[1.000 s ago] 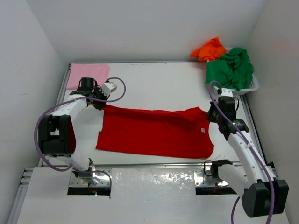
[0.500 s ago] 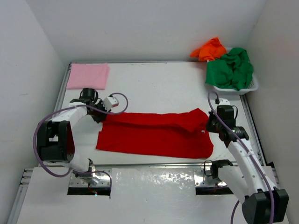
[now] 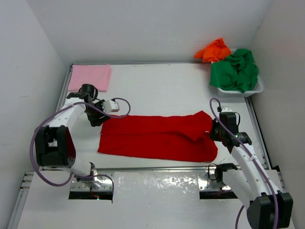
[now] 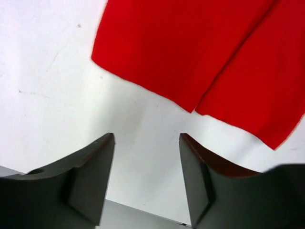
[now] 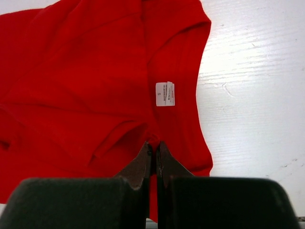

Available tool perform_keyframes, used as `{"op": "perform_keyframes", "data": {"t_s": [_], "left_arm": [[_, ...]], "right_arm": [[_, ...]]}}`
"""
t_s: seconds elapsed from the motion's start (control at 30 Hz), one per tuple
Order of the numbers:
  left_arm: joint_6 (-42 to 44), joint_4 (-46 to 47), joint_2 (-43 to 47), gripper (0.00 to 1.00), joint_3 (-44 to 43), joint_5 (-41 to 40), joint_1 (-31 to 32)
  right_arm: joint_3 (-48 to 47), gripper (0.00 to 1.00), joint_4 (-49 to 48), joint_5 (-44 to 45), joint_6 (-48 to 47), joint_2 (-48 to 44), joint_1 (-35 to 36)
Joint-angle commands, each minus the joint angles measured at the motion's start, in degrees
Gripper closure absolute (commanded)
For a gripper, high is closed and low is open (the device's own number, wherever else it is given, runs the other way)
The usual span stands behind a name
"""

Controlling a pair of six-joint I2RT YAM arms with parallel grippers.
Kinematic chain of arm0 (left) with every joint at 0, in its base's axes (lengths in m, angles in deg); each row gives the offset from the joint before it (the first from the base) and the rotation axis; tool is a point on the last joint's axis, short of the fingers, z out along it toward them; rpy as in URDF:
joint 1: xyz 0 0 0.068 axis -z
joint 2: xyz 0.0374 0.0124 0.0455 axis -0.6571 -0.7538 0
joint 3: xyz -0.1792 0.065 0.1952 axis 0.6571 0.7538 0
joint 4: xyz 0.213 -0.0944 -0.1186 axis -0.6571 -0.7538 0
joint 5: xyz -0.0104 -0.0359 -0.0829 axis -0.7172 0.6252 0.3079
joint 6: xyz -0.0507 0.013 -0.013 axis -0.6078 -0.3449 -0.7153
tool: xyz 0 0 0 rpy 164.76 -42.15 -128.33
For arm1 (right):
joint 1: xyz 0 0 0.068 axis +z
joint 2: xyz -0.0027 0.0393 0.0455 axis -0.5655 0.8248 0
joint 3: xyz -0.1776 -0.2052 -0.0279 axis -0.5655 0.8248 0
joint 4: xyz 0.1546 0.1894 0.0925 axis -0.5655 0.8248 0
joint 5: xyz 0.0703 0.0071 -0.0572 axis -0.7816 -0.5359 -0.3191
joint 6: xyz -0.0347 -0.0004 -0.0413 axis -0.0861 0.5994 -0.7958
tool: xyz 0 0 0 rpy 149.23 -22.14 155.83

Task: Fold and stack the t-shirts
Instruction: Fold the other side of the tshirt into a rectangle

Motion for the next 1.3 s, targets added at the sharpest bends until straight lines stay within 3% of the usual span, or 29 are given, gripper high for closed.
{"op": "perform_keyframes", "data": {"t_s": [0.0, 0.07, 0.3, 0.47, 0.6, 0.7, 0.83, 1.03, 1.27], "left_arm": [[0.61, 2.37, 0.86, 0.44, 4.41, -4.29, 3.73], [-3.88, 9.84, 0.86, 0.44, 5.84, -7.28, 6.63], [-21.90, 13.72, 0.24, 0.45, -2.67, 0.79, 16.29], [-32.78, 20.40, -5.45, 0.44, -10.93, 1.76, 34.47], [-35.80, 25.06, -14.50, 0.44, -21.54, 1.67, 48.78], [-34.92, 27.43, -21.01, 0.44, -25.78, 2.29, 54.78], [-35.80, 31.65, -29.00, 0.43, -29.13, 6.83, 57.26], [-32.56, 32.10, -33.24, 0.43, -30.46, 10.98, 60.07], [-32.63, 36.22, -34.82, 0.43, -27.03, 8.70, 62.45]], "right_arm": [[0.28, 1.00, -1.93, -0.61, 0.13, -0.71, -0.22], [0.19, 1.00, -1.85, -0.96, 0.22, -0.89, -0.22], [0.45, 1.00, -0.52, -3.33, 1.62, -1.50, -0.22], [4.41, 1.00, -6.57, -7.98, 5.22, 0.33, -0.22], [1.87, 1.00, -11.16, -10.19, 5.50, 8.30, -1.19], [0.37, 1.00, -13.87, -12.81, 5.49, 14.55, -4.26], [-0.68, 1.00, -17.31, -17.03, 5.14, 20.81, -6.80], [-1.30, 1.00, -19.33, -19.41, 5.76, 26.00, -7.61], [-0.42, 1.00, -21.18, -21.70, 6.37, 26.71, -8.05]]}}
